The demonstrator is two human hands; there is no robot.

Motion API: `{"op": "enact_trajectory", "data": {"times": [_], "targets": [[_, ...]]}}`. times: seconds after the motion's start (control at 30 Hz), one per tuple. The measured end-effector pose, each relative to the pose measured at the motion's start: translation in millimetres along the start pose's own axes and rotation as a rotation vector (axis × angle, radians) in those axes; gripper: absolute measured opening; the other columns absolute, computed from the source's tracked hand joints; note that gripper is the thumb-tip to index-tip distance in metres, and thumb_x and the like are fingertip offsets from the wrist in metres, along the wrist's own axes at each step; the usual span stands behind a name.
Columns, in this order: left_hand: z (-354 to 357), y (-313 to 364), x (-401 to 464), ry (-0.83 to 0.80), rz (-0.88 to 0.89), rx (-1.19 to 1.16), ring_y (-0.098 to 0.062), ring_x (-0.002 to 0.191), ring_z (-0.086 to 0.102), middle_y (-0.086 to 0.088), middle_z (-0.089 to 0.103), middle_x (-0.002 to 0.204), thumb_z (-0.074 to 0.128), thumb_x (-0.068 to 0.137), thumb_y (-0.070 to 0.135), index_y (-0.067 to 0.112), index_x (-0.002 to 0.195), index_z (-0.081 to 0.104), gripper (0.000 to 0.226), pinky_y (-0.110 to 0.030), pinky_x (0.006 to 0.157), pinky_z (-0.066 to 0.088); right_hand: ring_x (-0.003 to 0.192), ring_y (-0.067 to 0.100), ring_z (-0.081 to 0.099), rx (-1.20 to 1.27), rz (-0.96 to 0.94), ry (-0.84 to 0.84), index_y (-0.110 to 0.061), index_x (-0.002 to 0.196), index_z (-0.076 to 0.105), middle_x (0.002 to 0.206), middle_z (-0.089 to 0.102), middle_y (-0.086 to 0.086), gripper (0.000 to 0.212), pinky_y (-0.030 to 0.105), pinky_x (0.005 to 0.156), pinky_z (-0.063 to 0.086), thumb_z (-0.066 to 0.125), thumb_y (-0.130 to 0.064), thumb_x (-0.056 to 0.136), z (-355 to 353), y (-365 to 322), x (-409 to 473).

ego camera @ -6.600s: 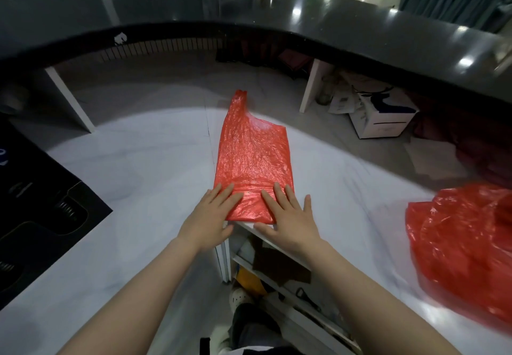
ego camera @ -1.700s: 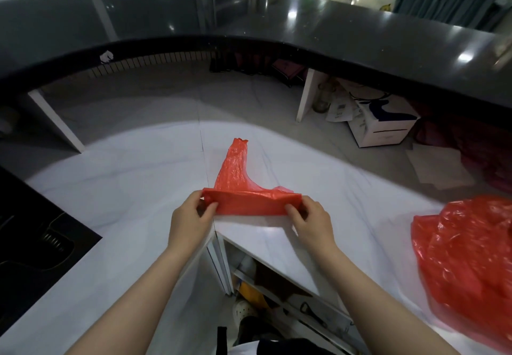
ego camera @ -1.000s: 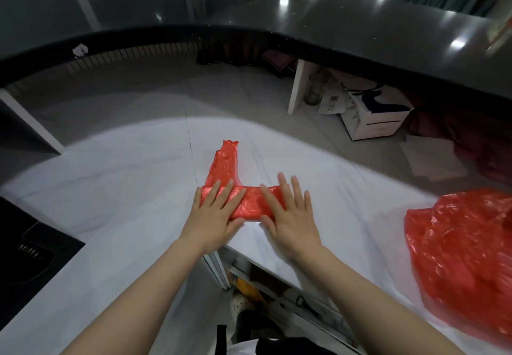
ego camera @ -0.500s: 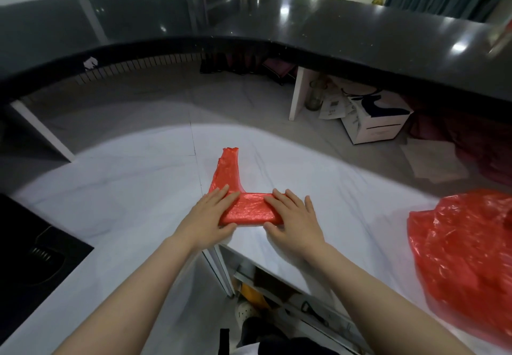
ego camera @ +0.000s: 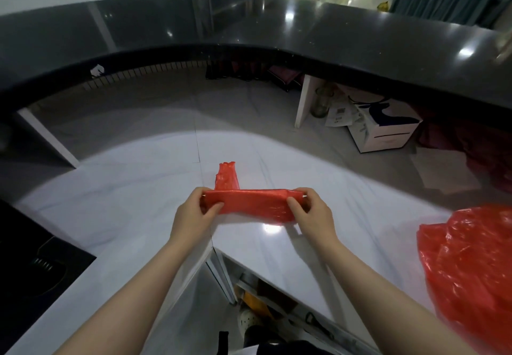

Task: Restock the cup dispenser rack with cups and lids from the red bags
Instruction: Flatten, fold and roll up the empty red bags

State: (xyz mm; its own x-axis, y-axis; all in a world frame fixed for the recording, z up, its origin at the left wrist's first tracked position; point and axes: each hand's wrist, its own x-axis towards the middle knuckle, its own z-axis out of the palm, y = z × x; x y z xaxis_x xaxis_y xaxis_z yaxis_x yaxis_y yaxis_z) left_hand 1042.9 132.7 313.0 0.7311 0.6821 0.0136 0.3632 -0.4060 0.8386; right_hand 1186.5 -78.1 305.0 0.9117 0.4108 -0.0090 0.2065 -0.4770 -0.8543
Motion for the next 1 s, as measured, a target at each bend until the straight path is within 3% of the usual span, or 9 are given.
{"op": "enact_trajectory", "data": {"times": [0.1, 0.2, 0.33, 0.5, 0.67, 0.77, 0.87, 0.93, 1.0], "targets": [[6, 1, 8, 0.044, -0.024, 0.018, 0.006, 0.079, 0.058, 0.016, 0.064, 0.088, 0.068, 0.086, 0.029, 0.028, 0.108, 0.054, 0.026, -0.010, 0.062, 0.040, 0.094, 0.016, 0.062, -0.091, 0.070, 0.050, -0.033, 0.104, 0.057, 0.091, 0.067, -0.009, 0.017, 0.036, 0.091, 0.038, 0.053, -0.045, 0.092, 9, -5, 13], [9, 0, 19, 0.042, -0.071, 0.042, -0.007, 0.076, 0.062, 0.009, 0.066, 0.086, 0.066, 0.088, 0.033, 0.027, 0.119, 0.050, 0.035, -0.021, 0.062, 0.042, 0.094, 0.017, 0.061, -0.150, 0.107, 0.068, -0.032, 0.113, 0.052, 0.090, 0.066, -0.008, 0.024, 0.031, 0.088, 0.027, 0.050, -0.045, 0.093, 16, -7, 24], [13, -3, 30, 0.035, -0.070, 0.131, -0.014, 0.077, 0.061, 0.010, 0.062, 0.083, 0.063, 0.089, 0.033, 0.026, 0.126, 0.044, 0.042, -0.028, 0.061, 0.041, 0.096, 0.022, 0.059, -0.215, 0.023, 0.033, -0.027, 0.121, 0.050, 0.096, 0.065, -0.001, 0.027, 0.032, 0.092, 0.027, 0.052, -0.034, 0.095, 18, -9, 45], [17, -3, 42, 0.074, 0.029, 0.273, -0.021, 0.109, 0.057, 0.003, 0.042, 0.137, 0.058, 0.092, 0.030, 0.033, 0.140, 0.033, 0.054, -0.038, 0.086, 0.047, 0.093, 0.027, 0.058, -0.525, -0.141, 0.052, -0.025, 0.119, 0.053, 0.098, 0.068, 0.001, 0.026, 0.038, 0.080, 0.033, 0.045, -0.034, 0.097, 29, -9, 62], [23, 10, 54, 0.070, 0.237, 0.676, -0.036, 0.111, 0.055, -0.010, 0.028, 0.153, 0.063, 0.083, 0.010, 0.023, 0.135, 0.050, 0.054, -0.045, 0.086, 0.048, 0.080, 0.030, 0.059, -0.735, -0.221, -0.016, -0.020, 0.112, 0.051, 0.097, 0.061, 0.004, 0.024, 0.037, 0.067, 0.033, 0.035, -0.034, 0.100, 33, -10, 81], [32, 18, 65, -0.064, 0.471, 0.808, -0.039, 0.132, 0.041, -0.013, 0.037, 0.150, 0.064, 0.074, 0.002, 0.019, 0.134, 0.053, 0.063, -0.052, 0.107, 0.031, 0.081, 0.031, 0.056, -0.773, -0.254, -0.001, -0.018, 0.111, 0.055, 0.101, 0.055, 0.006, 0.024, 0.036, 0.064, 0.032, 0.040, -0.032, 0.099, 35, -9, 83], [43, 10, 73, -0.261, 0.363, 0.826, -0.020, 0.148, 0.002, 0.004, 0.010, 0.160, 0.033, 0.099, 0.032, 0.030, 0.150, 0.021, 0.053, -0.042, 0.117, -0.002, 0.106, 0.037, 0.054, -0.658, -0.272, 0.013, -0.014, 0.116, 0.061, 0.122, 0.054, 0.013, 0.026, 0.042, 0.075, 0.043, 0.059, -0.021, 0.090, 37, -10, 85], [47, 1, 75, -0.289, 0.331, 0.860, -0.015, 0.147, -0.011, 0.008, -0.003, 0.160, 0.019, 0.099, 0.045, 0.033, 0.152, 0.007, 0.056, -0.039, 0.117, -0.009, 0.126, 0.042, 0.047, -0.652, -0.449, 0.059, -0.010, 0.121, 0.062, 0.137, 0.051, 0.018, 0.041, 0.054, 0.094, 0.043, 0.068, -0.011, 0.081, 36, -13, 85], [49, 0, 76, -0.302, 0.327, 0.884, -0.014, 0.146, -0.016, 0.008, -0.008, 0.160, 0.015, 0.096, 0.050, 0.033, 0.152, 0.003, 0.059, -0.039, 0.117, -0.011, 0.134, 0.037, 0.042, -0.673, -0.690, 0.053, -0.011, 0.127, 0.059, 0.143, 0.047, 0.015, 0.041, 0.060, 0.105, 0.029, 0.057, -0.019, 0.088, 39, -19, 86]]}}
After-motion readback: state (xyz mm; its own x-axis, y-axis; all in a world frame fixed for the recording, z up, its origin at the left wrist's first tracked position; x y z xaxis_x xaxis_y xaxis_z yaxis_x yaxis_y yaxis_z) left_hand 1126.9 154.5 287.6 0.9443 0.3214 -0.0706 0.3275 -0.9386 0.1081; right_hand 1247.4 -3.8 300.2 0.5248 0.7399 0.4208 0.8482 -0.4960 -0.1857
